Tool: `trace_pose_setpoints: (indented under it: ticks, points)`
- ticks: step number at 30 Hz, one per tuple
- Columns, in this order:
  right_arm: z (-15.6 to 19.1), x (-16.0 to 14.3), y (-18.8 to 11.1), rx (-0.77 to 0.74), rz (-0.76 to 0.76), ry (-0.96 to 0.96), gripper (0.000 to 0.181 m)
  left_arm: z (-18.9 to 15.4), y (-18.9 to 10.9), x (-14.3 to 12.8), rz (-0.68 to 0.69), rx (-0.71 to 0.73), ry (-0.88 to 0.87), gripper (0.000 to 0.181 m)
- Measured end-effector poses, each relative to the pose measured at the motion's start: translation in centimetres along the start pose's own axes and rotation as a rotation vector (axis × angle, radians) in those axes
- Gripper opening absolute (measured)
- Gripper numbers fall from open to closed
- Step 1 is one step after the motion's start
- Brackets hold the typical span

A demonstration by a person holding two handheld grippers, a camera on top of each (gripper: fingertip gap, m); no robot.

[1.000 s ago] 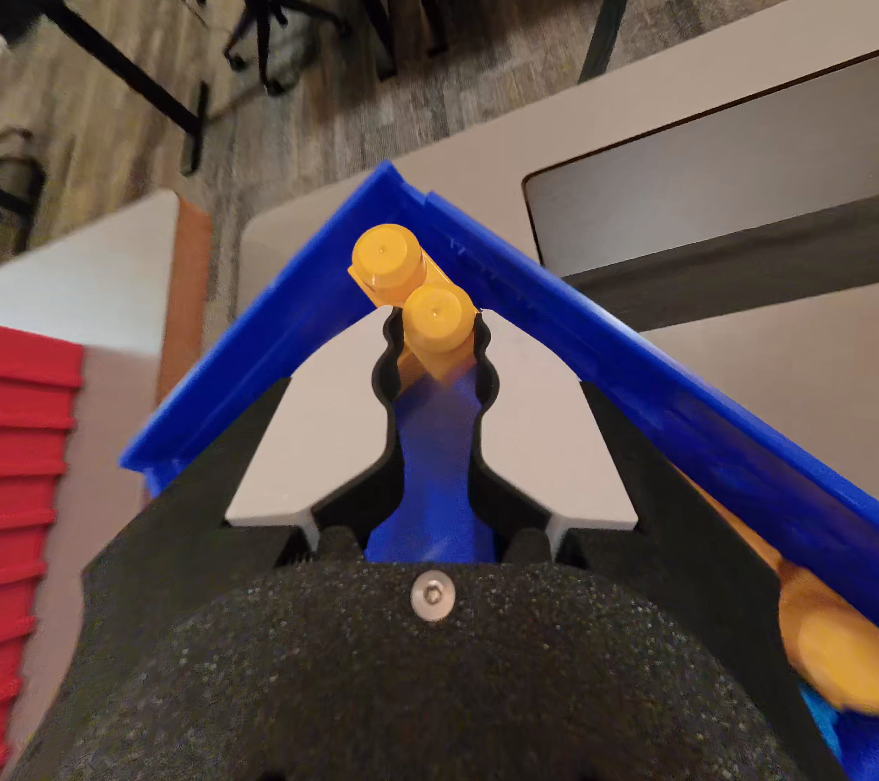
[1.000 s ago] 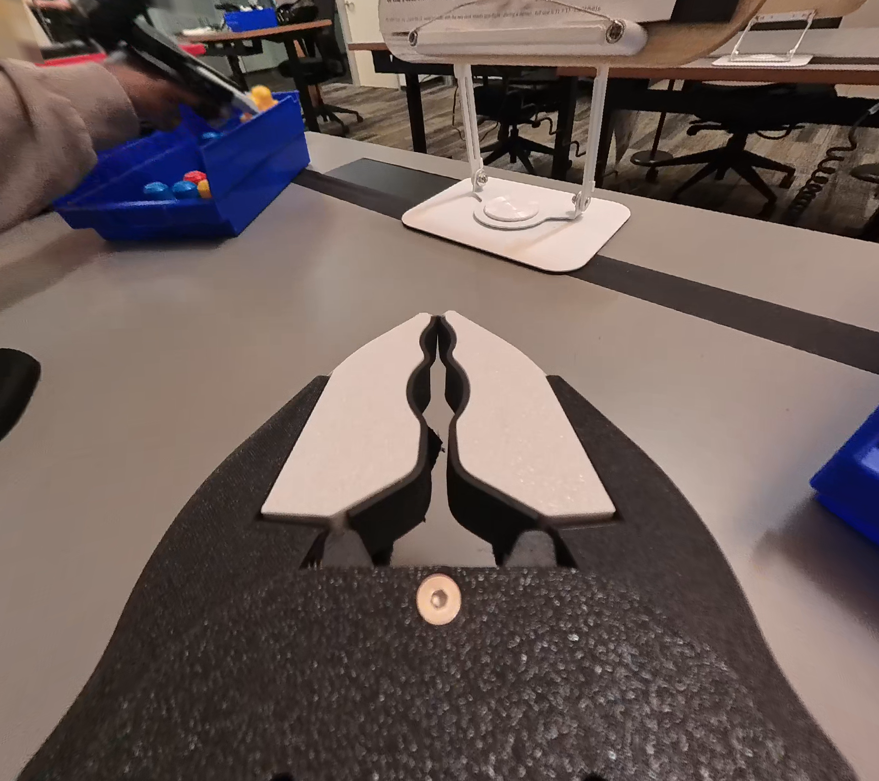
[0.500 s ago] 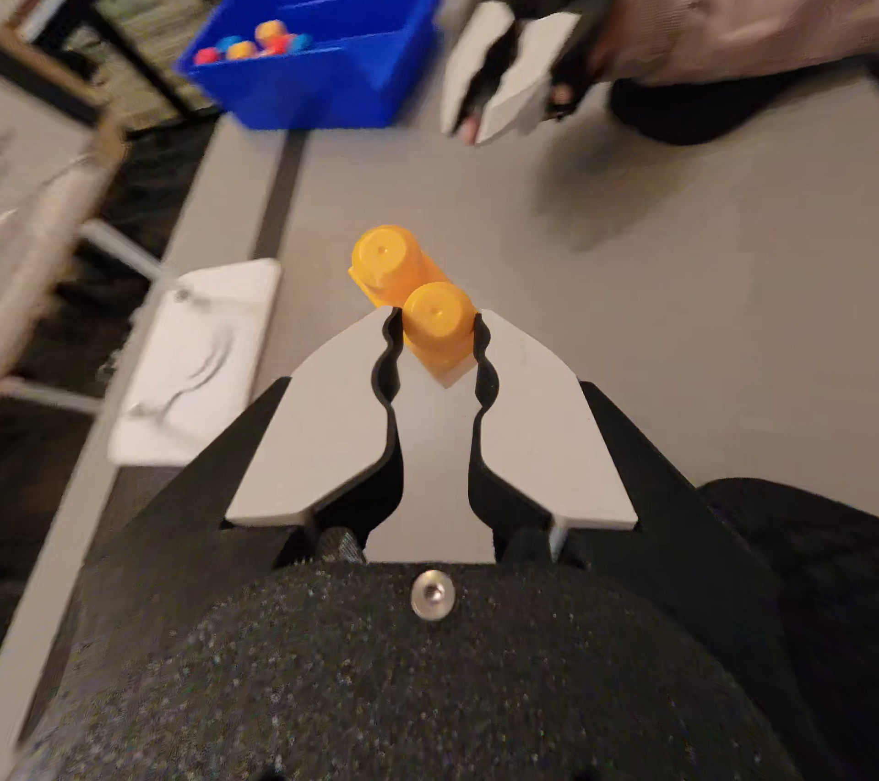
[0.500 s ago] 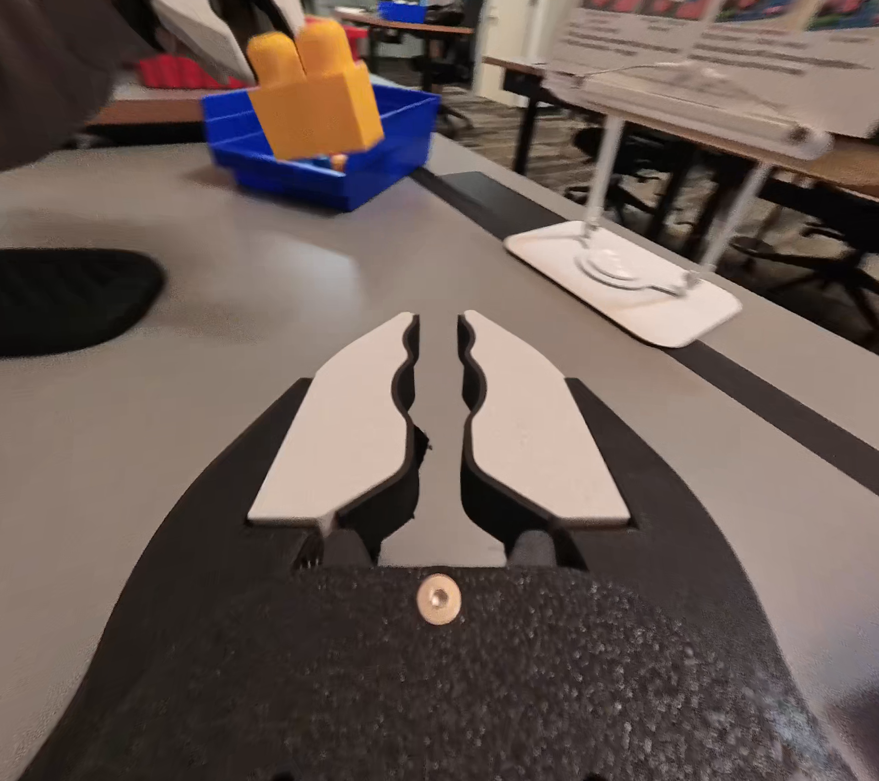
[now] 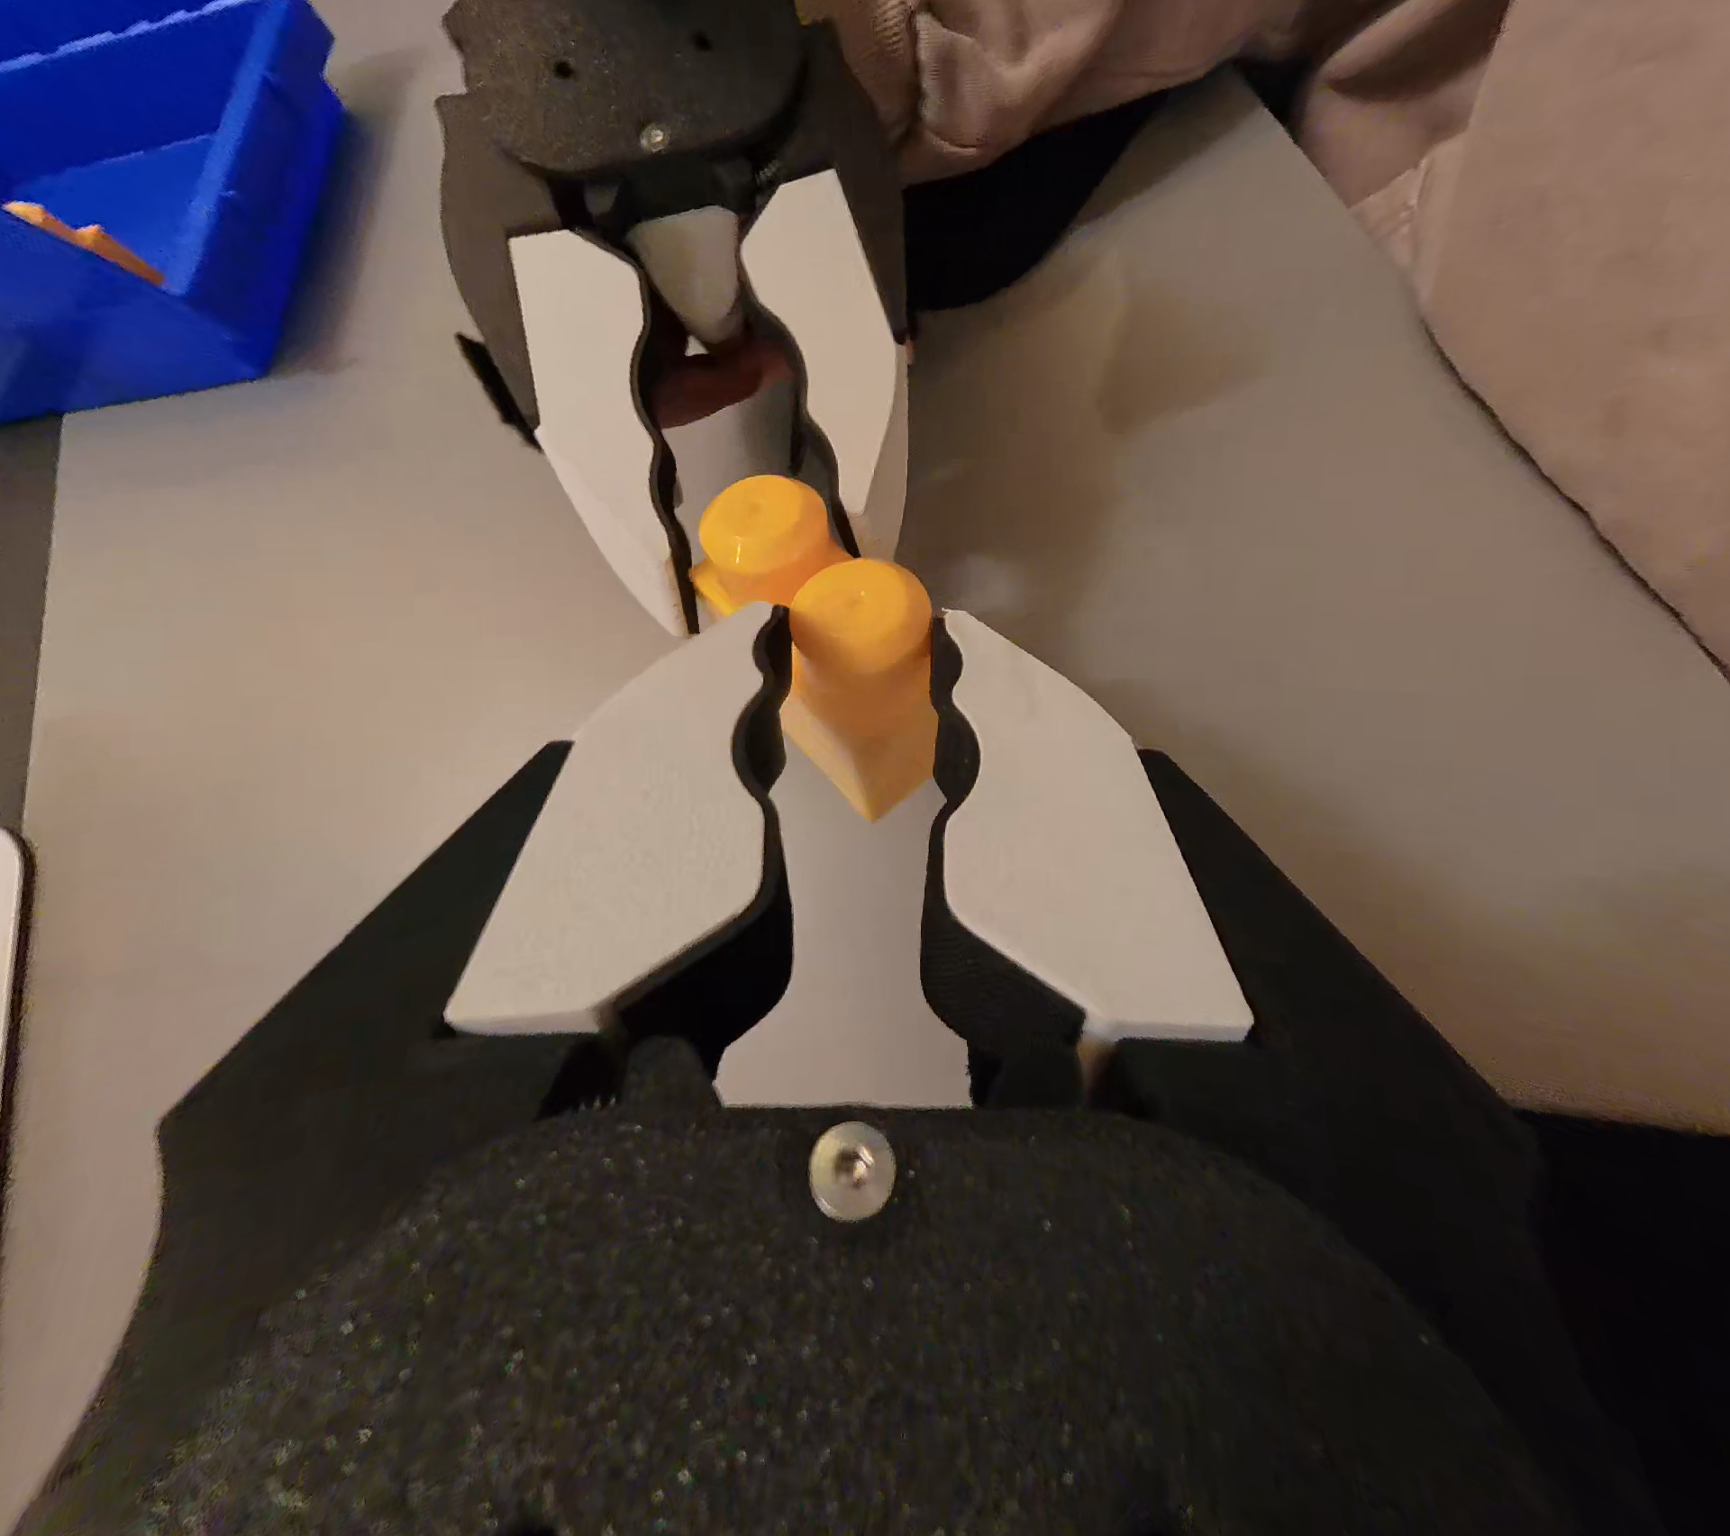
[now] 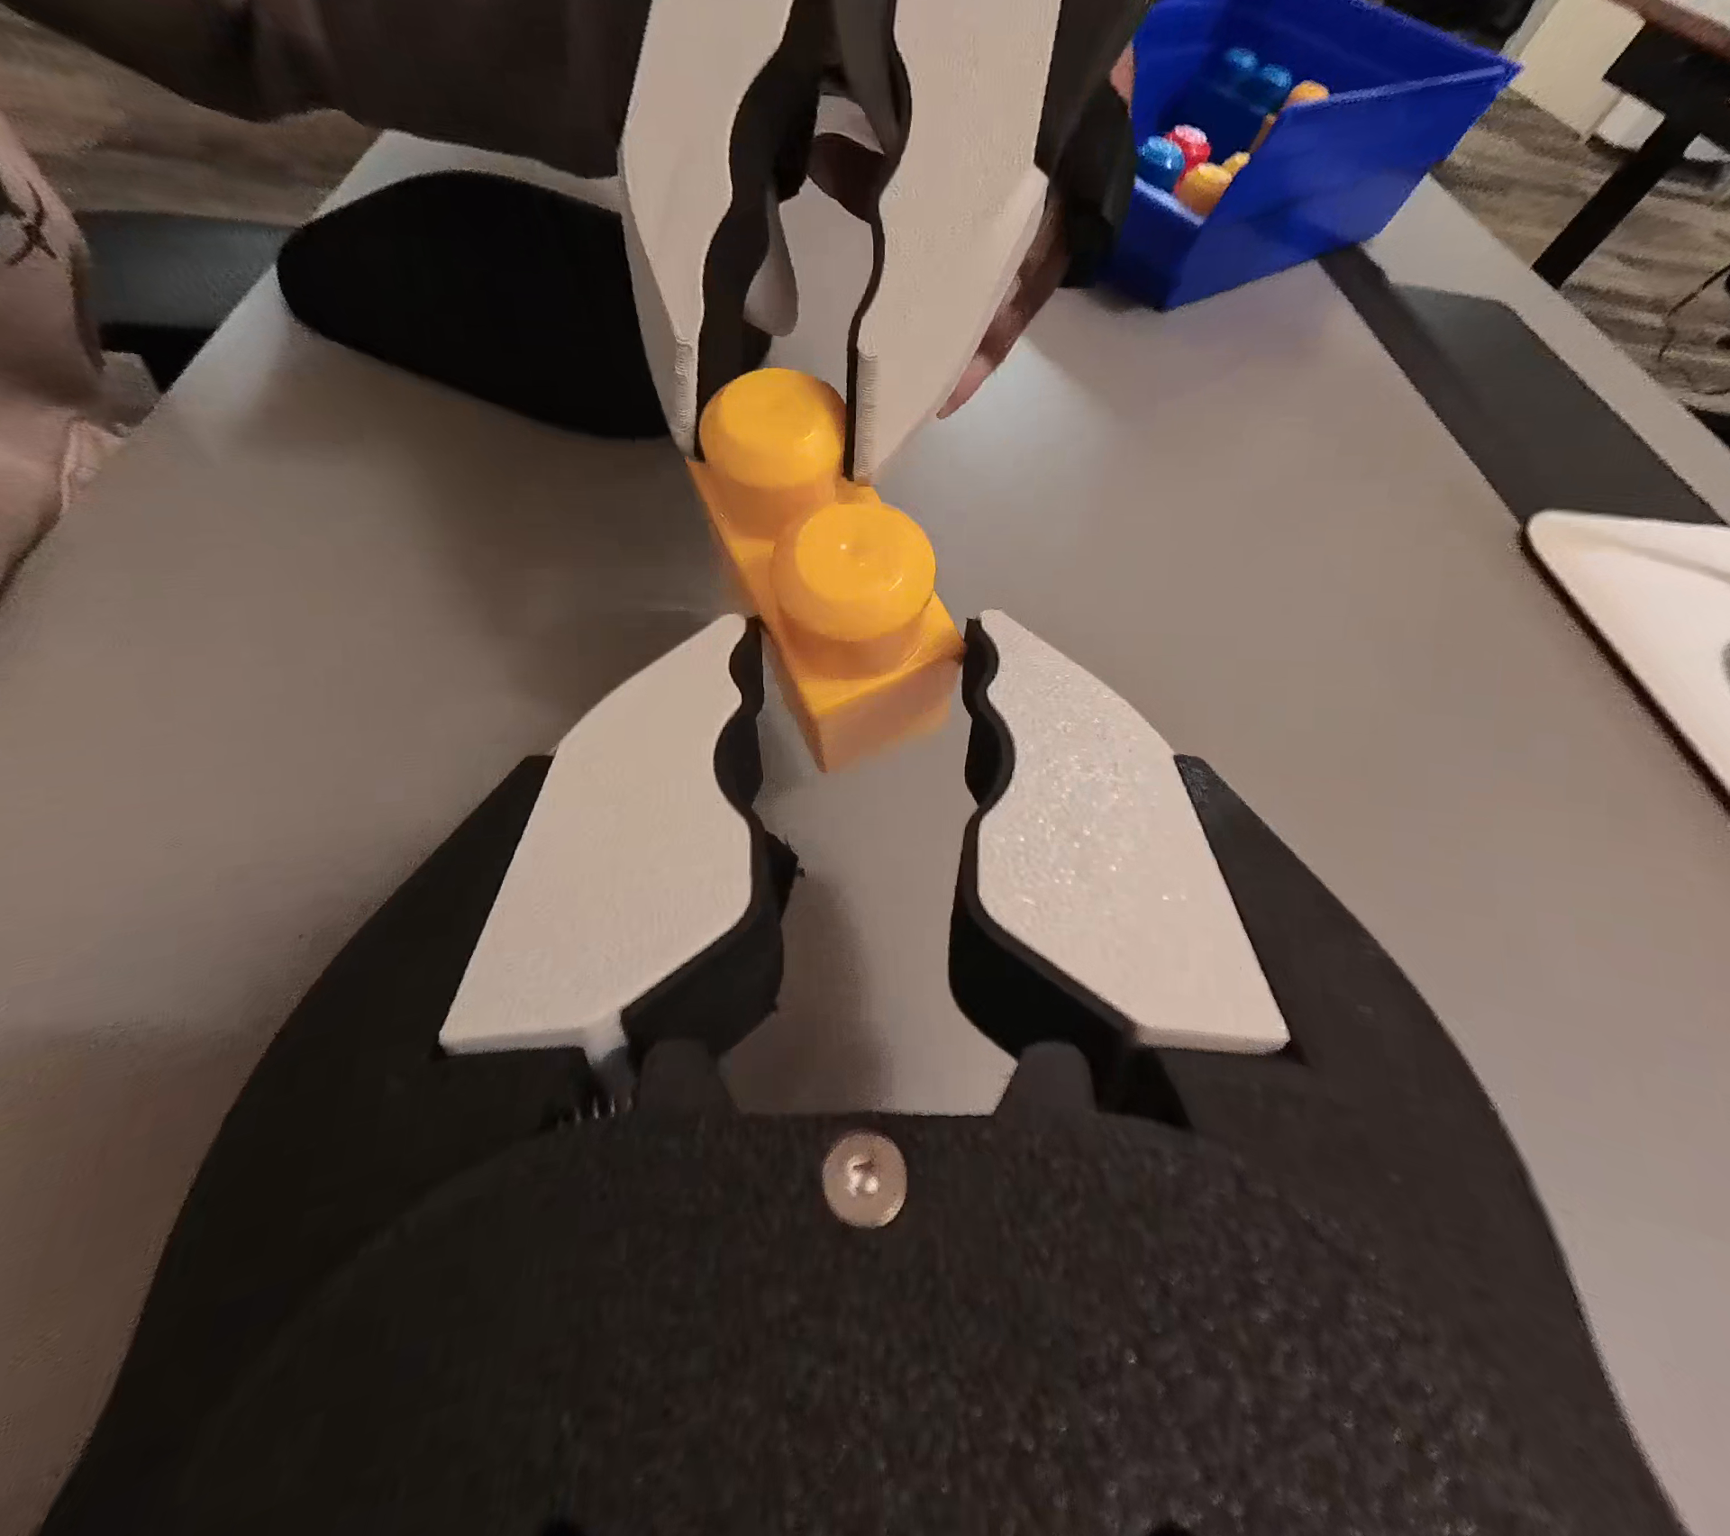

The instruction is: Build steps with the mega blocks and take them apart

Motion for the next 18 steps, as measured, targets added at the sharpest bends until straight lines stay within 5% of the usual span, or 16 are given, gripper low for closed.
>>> trace_pose_setpoints:
  ticks: [11,18]
  points:
    - [-2.4,-2.9,0.7,-0.128,0.185,0.065,0.035,2.8,-3.5,-3.6,-0.202,0.321,-0.196,0.034]
    - [-2.1,-4.3,1.1,-0.123,0.271,0.051,0.034,3.7,-13.9,-6.9,-0.336,0.778,-0.297,0.033]
Point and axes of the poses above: each gripper's, where its closed fingertips meet, y out along the fingers, x out of its top, z = x × y across the jaws, the point moved 2 cm from there along -y, back along the fingers, and after that the axes turned 15 degrees about -x, right-handed, at the moved point
